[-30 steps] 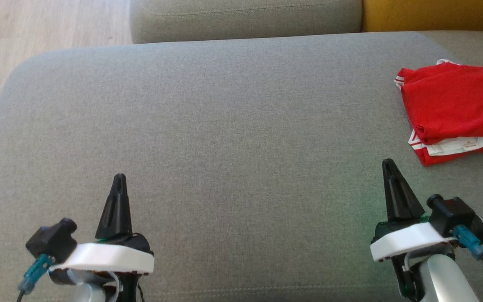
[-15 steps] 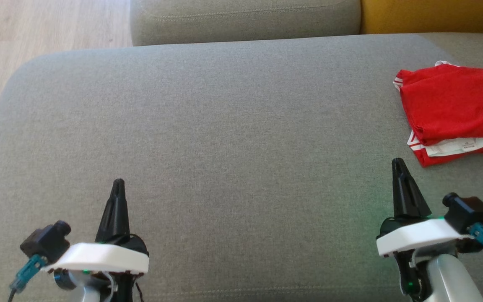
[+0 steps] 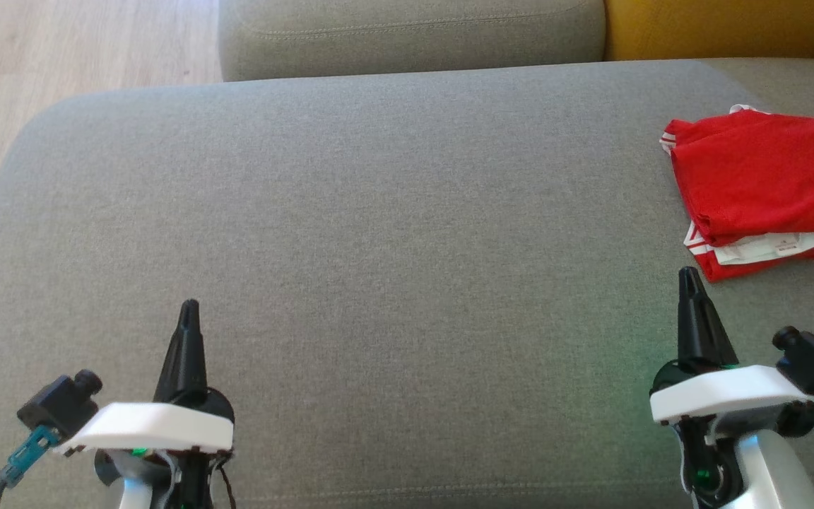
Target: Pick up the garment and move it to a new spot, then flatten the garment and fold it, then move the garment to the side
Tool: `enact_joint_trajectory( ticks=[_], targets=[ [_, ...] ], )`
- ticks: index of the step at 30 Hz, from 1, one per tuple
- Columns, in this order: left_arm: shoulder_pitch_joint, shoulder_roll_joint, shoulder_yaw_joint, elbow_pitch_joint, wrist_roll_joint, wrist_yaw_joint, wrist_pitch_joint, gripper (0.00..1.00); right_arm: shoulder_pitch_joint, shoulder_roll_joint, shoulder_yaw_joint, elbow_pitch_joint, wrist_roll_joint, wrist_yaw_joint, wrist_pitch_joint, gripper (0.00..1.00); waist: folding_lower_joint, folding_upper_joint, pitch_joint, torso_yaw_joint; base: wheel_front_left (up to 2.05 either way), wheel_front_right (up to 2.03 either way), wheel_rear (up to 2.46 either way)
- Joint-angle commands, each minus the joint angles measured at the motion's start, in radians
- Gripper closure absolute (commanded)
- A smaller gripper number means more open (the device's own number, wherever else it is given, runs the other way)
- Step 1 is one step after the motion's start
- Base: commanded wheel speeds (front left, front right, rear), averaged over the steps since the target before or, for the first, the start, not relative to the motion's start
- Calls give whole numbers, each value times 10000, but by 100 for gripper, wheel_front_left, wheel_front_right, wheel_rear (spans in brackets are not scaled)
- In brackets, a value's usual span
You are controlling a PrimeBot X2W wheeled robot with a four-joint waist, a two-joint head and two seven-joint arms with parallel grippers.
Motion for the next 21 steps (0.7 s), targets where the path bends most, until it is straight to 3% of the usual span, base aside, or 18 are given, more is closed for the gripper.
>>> enact_joint_trajectory(
  ticks=[1, 21],
  targets=[
    [-472, 155, 173, -252, -277, -92, 59, 100, -375, -172, -24, -364, 381, -2, 105, 100, 0, 0, -8, -2, 0, 0, 0],
    [-626, 218, 527, 75, -2174, -315, 588, 100, -333, -212, -249, -386, 2945, -3, 638, 100, 0, 0, -106, -28, 0, 0, 0]
  ],
)
